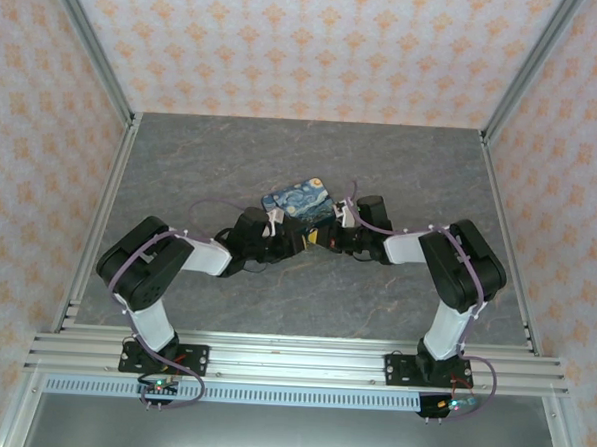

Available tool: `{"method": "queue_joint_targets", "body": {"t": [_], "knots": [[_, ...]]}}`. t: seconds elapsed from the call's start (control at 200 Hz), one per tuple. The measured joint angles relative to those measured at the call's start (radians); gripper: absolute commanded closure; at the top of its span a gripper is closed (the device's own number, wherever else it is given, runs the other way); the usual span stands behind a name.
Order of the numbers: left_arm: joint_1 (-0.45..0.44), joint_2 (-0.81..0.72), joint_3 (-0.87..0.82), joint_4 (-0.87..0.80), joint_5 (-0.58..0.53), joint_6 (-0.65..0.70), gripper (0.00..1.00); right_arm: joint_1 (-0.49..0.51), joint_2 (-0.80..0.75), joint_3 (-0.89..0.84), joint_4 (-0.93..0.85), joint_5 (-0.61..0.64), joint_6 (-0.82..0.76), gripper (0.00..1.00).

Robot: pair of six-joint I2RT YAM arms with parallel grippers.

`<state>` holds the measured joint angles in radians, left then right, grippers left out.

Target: Unlock the padlock with the key

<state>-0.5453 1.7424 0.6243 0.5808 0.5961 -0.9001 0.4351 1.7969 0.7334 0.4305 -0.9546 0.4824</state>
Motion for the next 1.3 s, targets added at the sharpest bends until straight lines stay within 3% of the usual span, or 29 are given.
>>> {"method": "queue_joint_targets", "body": {"t": [0.636,0.886,1.301], "knots": [[0.000,0.093,-0.024,0.259,0.007,-0.051,0.78,-0.011,0.014,0.000,0.040,-0.004,0.013,1.00],[0.000,0.100,-0.044,0.307,0.005,-0.066,0.62,-0.010,0.017,0.000,0.042,-0.005,0.014,1.00],[0.000,0.099,-0.059,0.319,-0.009,-0.041,0.64,-0.011,0.018,0.002,0.043,-0.019,0.031,1.00]]}}
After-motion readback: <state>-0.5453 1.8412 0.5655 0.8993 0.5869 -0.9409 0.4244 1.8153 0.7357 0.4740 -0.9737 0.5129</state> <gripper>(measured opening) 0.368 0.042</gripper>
